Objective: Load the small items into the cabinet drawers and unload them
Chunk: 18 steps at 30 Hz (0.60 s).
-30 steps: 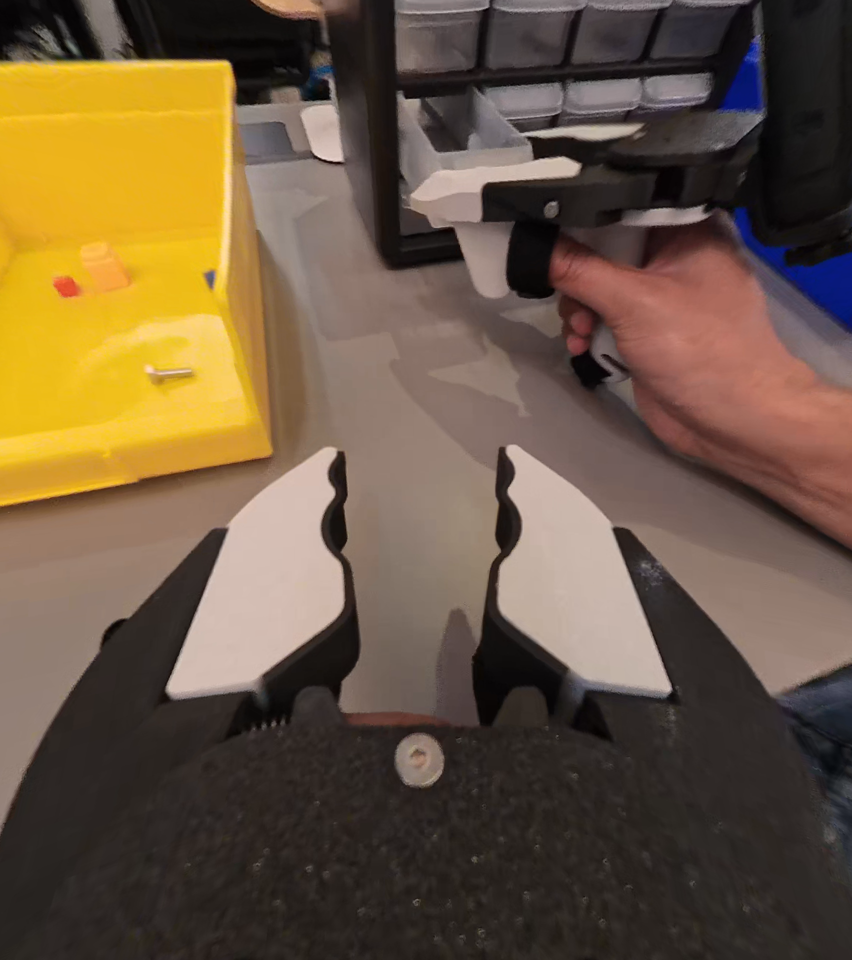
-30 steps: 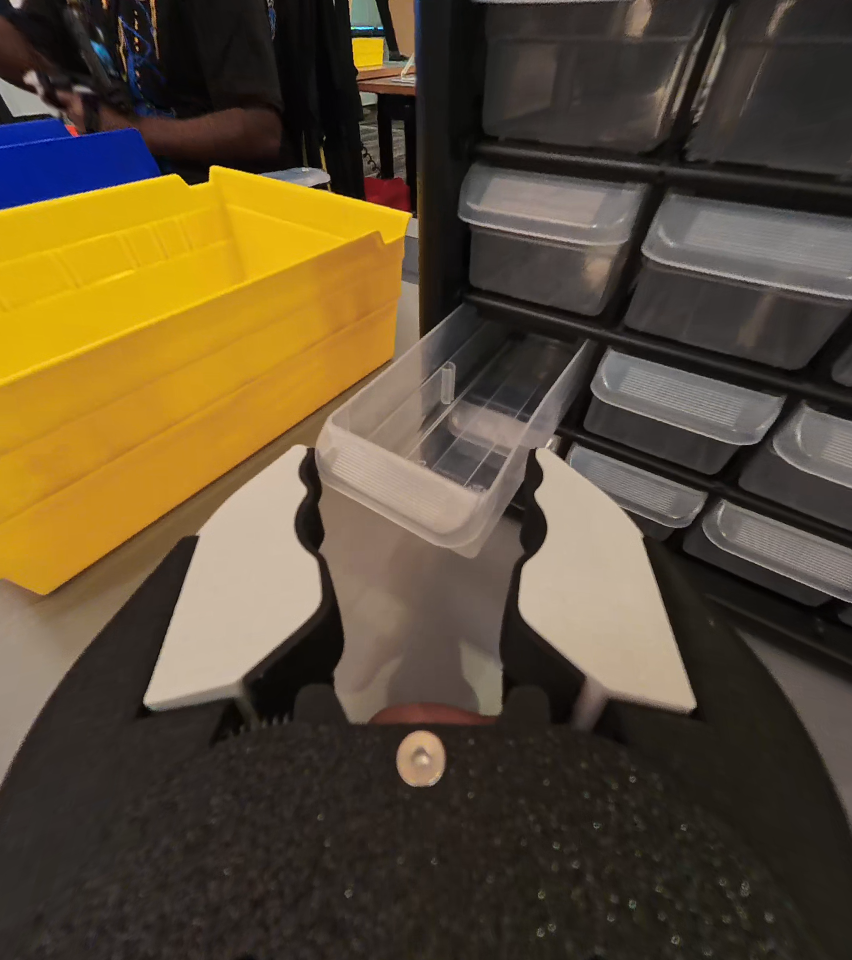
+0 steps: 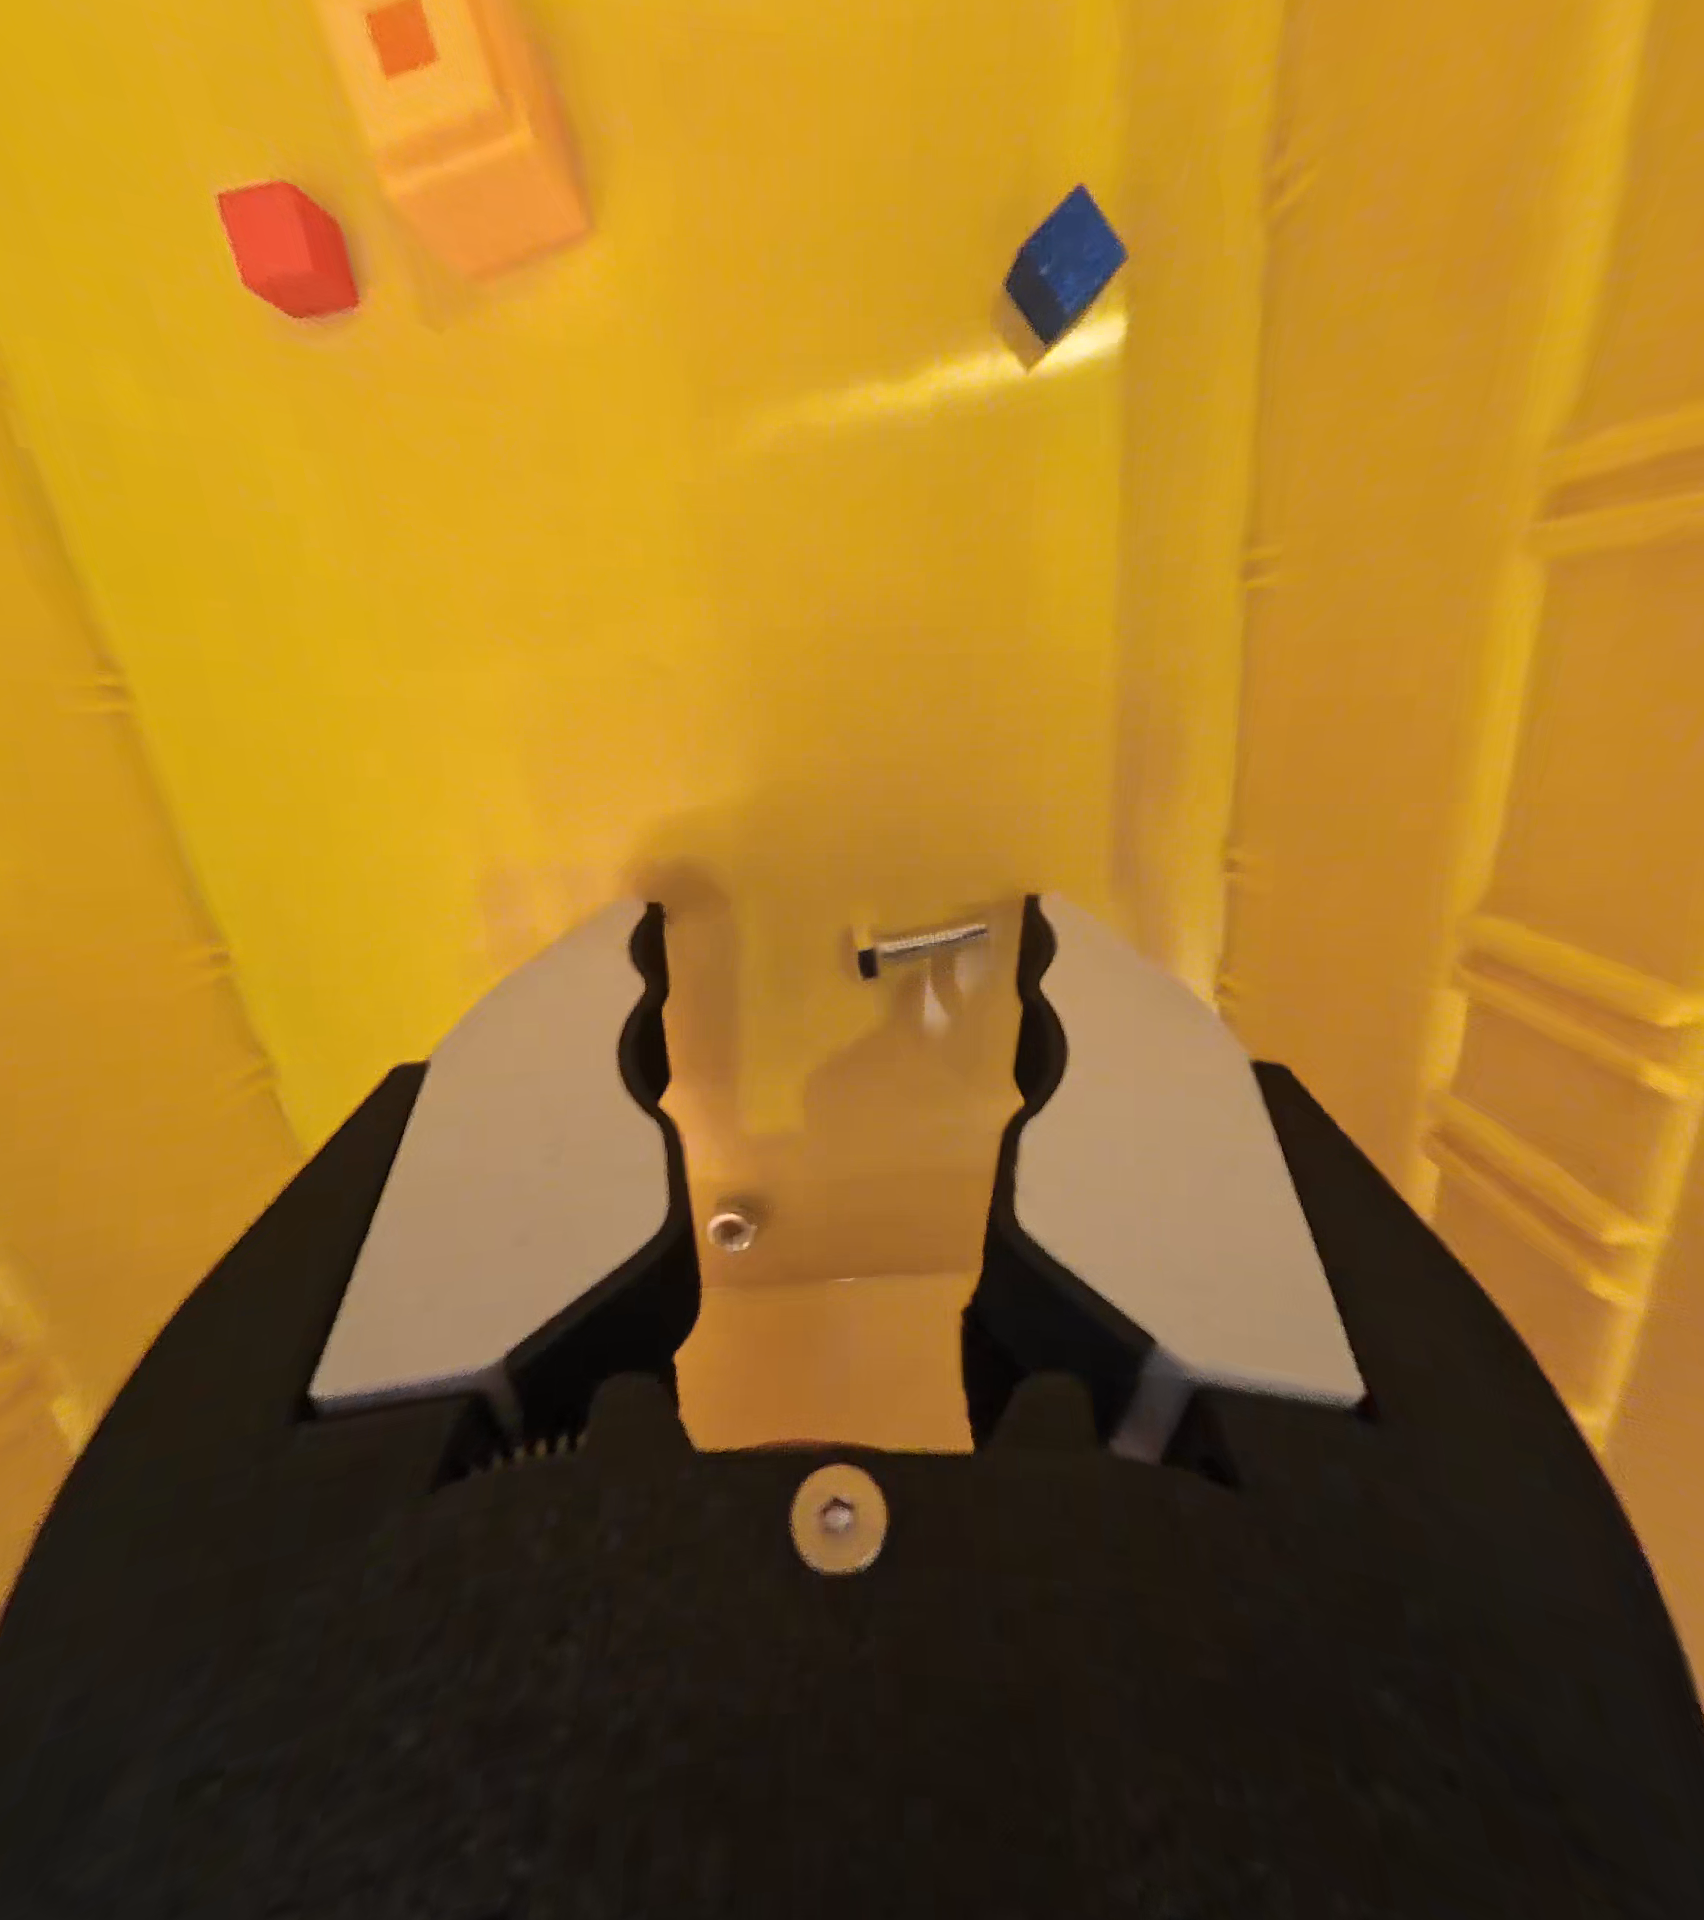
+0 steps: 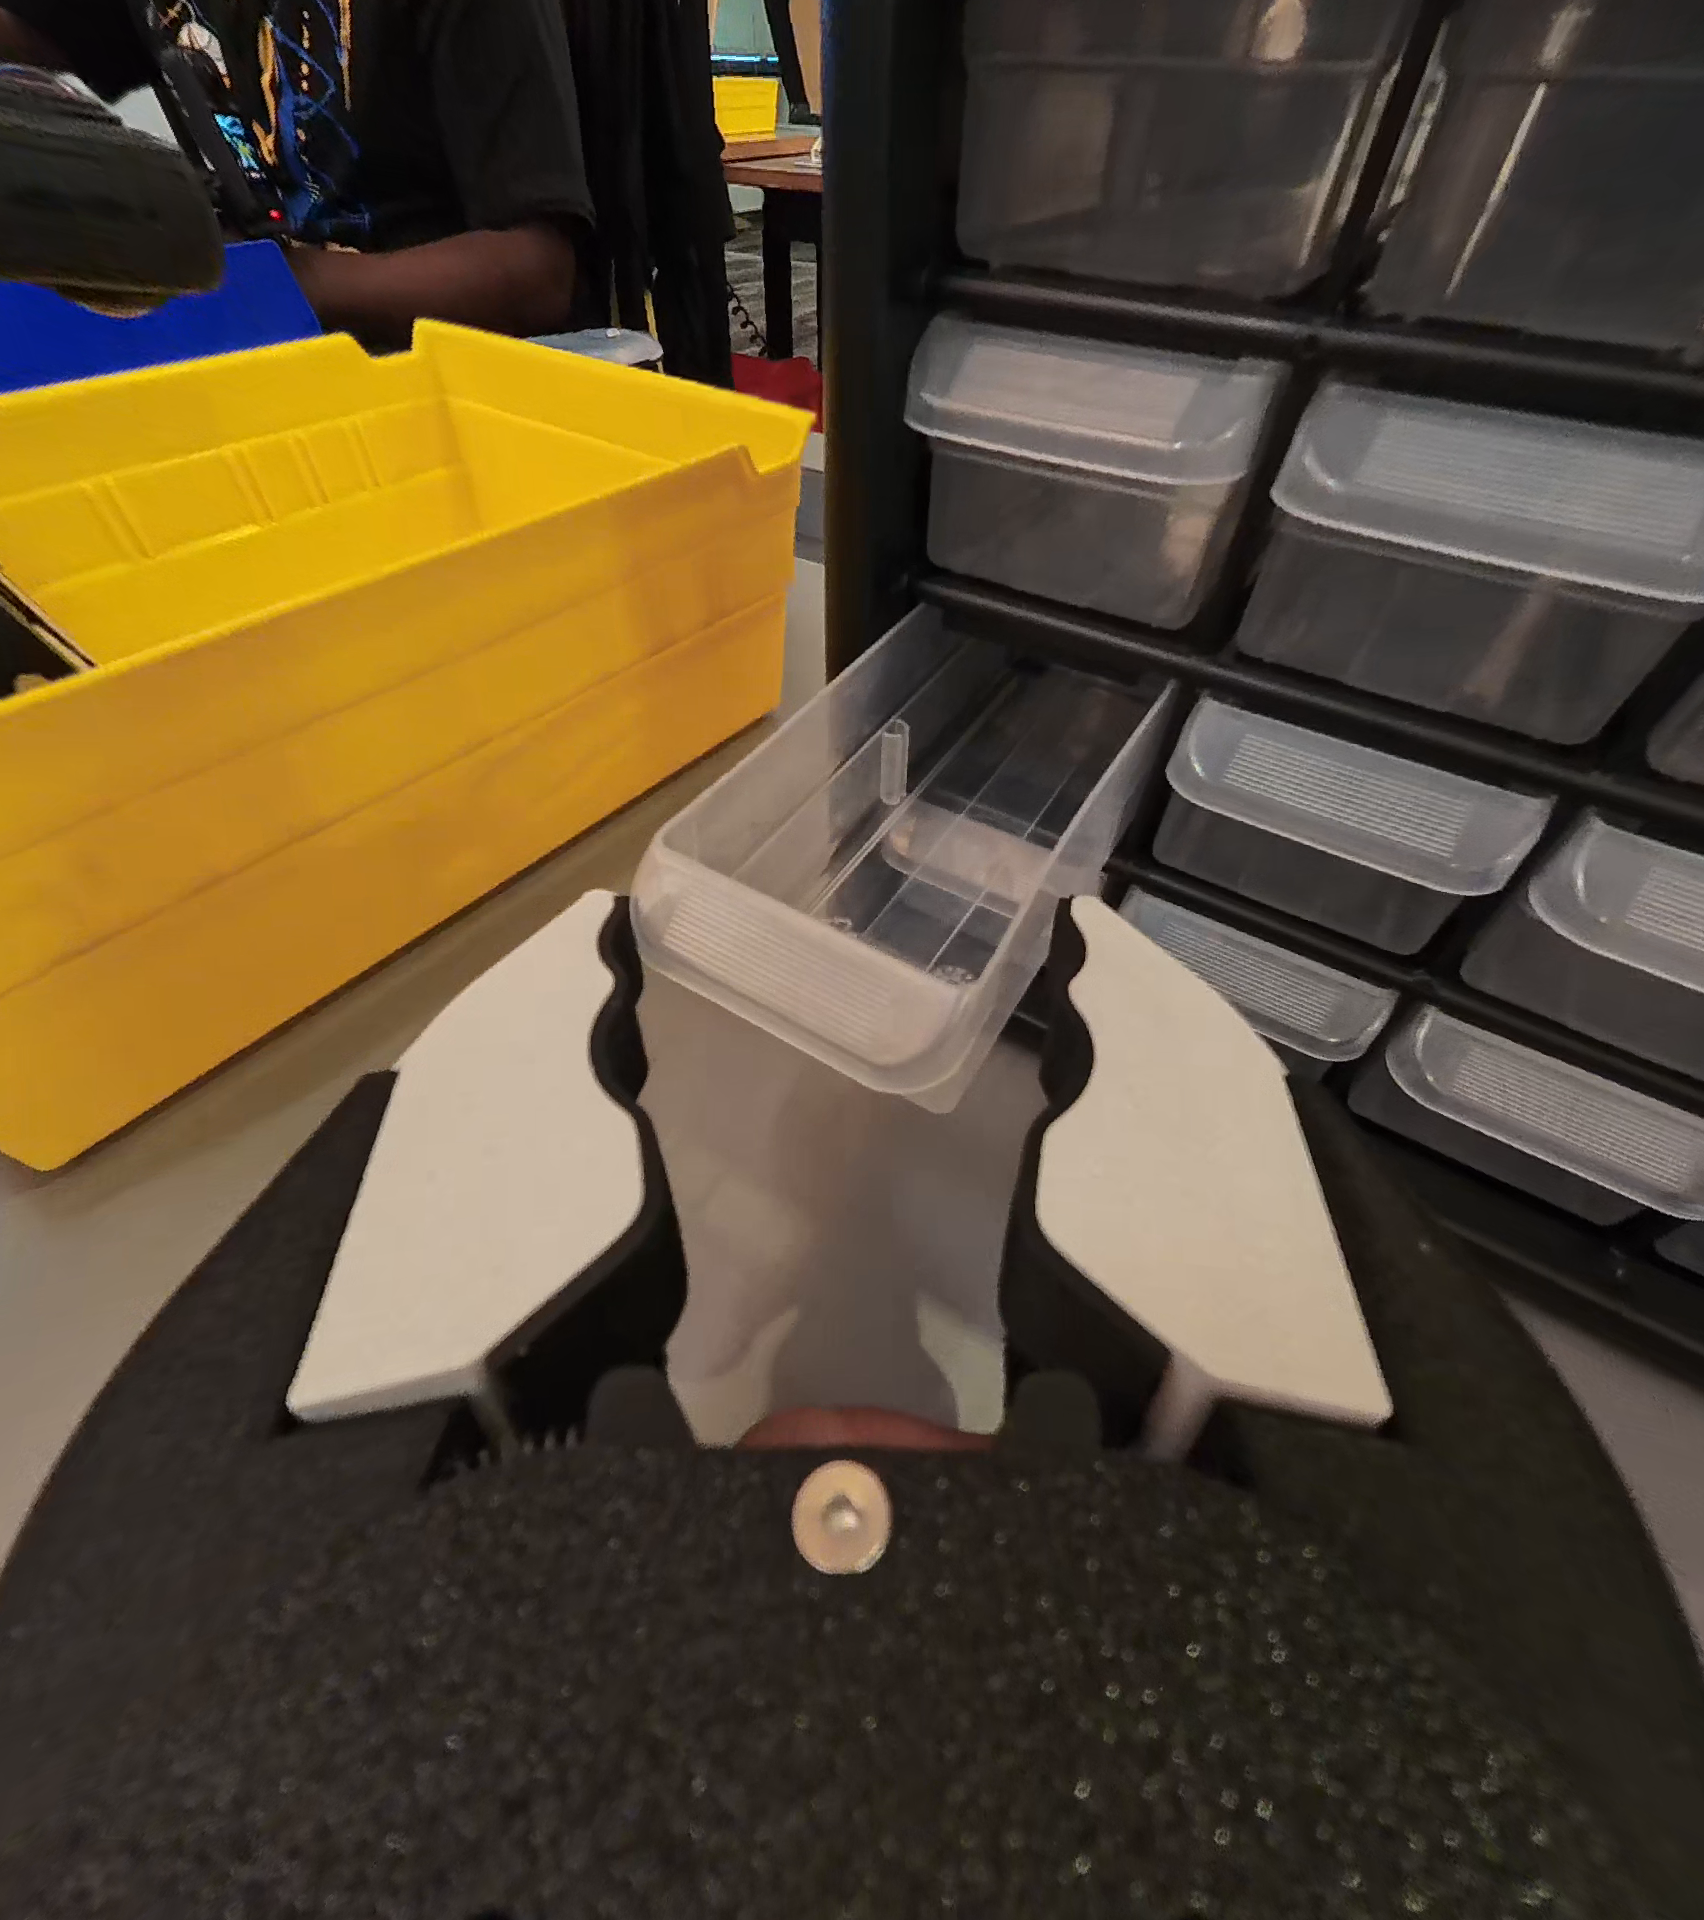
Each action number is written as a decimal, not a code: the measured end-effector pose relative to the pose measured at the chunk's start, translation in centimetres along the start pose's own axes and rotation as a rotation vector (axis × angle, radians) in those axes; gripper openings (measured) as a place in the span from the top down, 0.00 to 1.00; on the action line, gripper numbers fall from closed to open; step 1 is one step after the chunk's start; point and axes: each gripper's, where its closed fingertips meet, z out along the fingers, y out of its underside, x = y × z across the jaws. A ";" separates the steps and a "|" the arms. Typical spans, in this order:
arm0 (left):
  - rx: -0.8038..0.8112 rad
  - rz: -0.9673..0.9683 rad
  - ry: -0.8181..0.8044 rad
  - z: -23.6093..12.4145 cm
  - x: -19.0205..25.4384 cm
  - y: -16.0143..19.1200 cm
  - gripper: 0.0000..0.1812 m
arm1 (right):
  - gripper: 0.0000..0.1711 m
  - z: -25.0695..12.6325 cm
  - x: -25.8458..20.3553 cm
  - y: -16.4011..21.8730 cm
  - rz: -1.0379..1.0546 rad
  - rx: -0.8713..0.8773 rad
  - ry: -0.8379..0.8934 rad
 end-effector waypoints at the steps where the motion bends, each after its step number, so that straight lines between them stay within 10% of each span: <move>1: -0.001 0.000 0.009 0.0 0.2 0.1 0.63 | 0.56 0.0 0.0 0.0 0.000 0.001 0.001; 18: -0.009 -0.019 0.052 -0.3 1.1 0.3 0.86 | 0.56 0.0 0.0 0.0 -0.002 -0.007 -0.001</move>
